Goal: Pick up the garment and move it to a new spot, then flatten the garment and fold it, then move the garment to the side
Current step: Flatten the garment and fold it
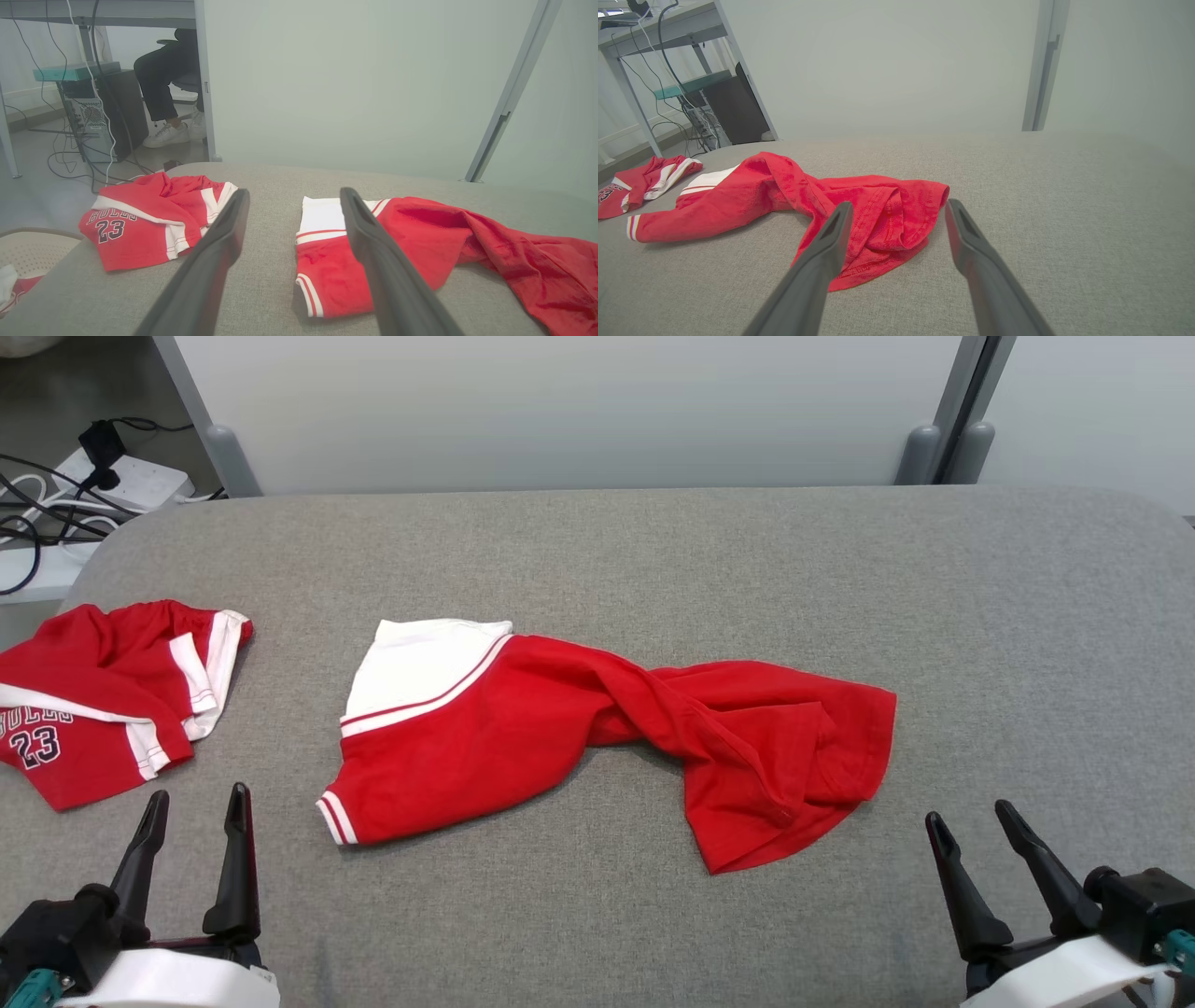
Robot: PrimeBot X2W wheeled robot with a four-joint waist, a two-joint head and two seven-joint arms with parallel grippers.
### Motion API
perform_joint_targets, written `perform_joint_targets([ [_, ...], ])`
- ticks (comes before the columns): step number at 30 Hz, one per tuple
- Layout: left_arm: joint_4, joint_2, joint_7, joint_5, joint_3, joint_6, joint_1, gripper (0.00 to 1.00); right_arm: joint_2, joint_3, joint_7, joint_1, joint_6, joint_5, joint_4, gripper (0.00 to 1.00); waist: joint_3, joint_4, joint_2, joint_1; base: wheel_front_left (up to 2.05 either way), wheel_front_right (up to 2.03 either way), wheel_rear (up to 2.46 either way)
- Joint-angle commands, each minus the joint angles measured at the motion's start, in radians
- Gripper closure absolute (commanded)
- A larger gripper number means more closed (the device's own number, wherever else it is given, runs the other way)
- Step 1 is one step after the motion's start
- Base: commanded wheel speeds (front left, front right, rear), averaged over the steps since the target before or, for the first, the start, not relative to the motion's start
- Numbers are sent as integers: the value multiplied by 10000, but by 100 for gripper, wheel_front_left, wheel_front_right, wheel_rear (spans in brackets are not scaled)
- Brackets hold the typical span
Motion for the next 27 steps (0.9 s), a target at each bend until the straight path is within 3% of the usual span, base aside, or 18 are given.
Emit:
perform_joint_targets([
  [1,-163,349,-64,93,380,20,-217,0,-130,189,15,-73,33,-50,-267,0,-43,-26,0,0,0,0,0],
  [27,-192,635,108,12,397,65,-177,0,-10,380,52,185,33,-12,-396,0,-233,7,0,0,0,0,0],
])
